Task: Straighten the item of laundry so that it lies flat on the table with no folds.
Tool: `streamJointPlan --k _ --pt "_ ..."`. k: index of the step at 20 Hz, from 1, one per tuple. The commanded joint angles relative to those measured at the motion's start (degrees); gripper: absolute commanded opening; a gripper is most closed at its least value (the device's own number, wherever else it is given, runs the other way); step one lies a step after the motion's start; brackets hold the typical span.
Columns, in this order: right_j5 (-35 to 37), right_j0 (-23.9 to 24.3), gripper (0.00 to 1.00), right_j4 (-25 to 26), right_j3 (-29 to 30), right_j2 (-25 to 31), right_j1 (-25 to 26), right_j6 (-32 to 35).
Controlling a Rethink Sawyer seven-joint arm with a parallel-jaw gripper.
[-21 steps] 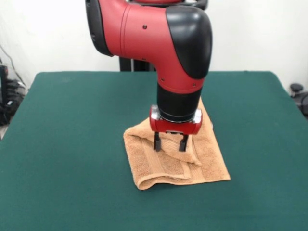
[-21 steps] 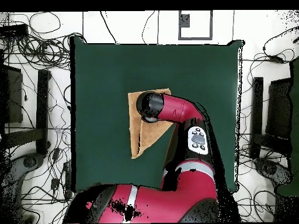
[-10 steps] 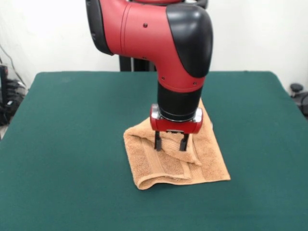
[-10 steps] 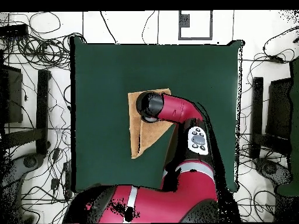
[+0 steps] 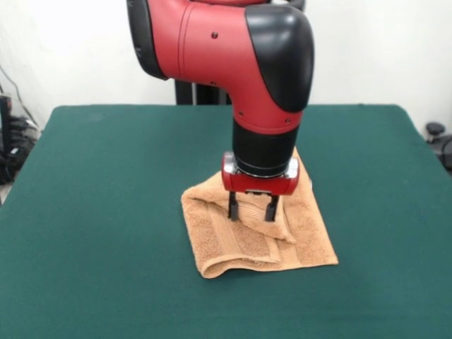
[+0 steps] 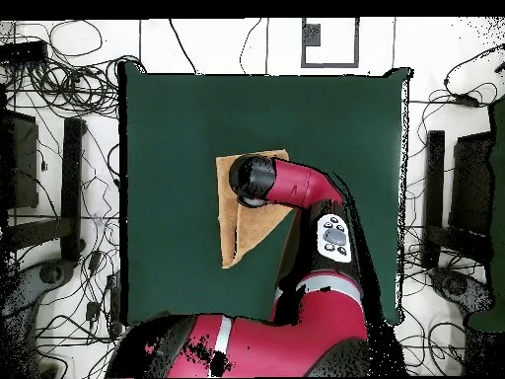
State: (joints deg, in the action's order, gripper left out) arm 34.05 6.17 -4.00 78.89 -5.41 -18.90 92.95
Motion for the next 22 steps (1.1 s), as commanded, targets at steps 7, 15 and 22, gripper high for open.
streamJointPlan --k 7,15,22 --pt "4.39 -3.47 0.00 0.37 2.39 5.61 1.15 6.23" --pt "2.06 -4.10 0.00 1.14 1.78 4.62 1.37 6.42" --pt "1.65 -4.70 0.00 0.53 1.53 3.83 0.70 7.64"
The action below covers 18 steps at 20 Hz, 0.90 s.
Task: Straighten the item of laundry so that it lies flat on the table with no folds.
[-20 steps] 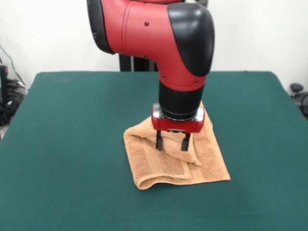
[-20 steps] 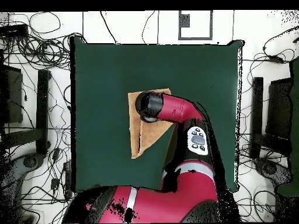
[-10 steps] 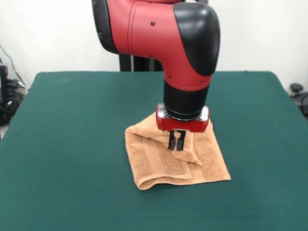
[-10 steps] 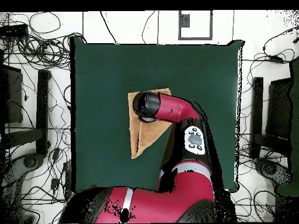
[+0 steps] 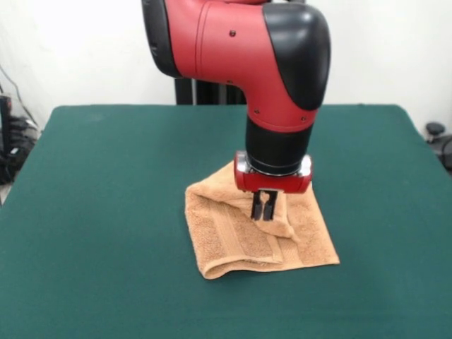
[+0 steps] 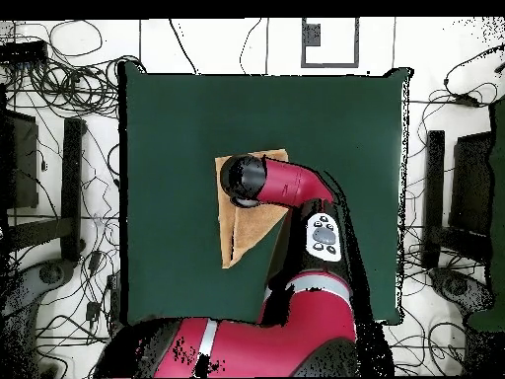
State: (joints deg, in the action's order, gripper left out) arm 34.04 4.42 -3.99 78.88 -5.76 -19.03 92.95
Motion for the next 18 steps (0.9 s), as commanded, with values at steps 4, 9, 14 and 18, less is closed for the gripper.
streamJointPlan --k 4,9,14,18 --pt "1.13 -1.88 0.00 0.87 3.07 4.69 -0.69 6.22" --pt "0.67 0.21 0.00 2.44 3.99 4.28 -1.60 3.53" --pt "0.64 1.91 0.00 3.54 5.37 4.30 -2.88 2.21" --pt "0.27 2.48 0.00 4.18 5.57 4.82 -2.84 2.31"
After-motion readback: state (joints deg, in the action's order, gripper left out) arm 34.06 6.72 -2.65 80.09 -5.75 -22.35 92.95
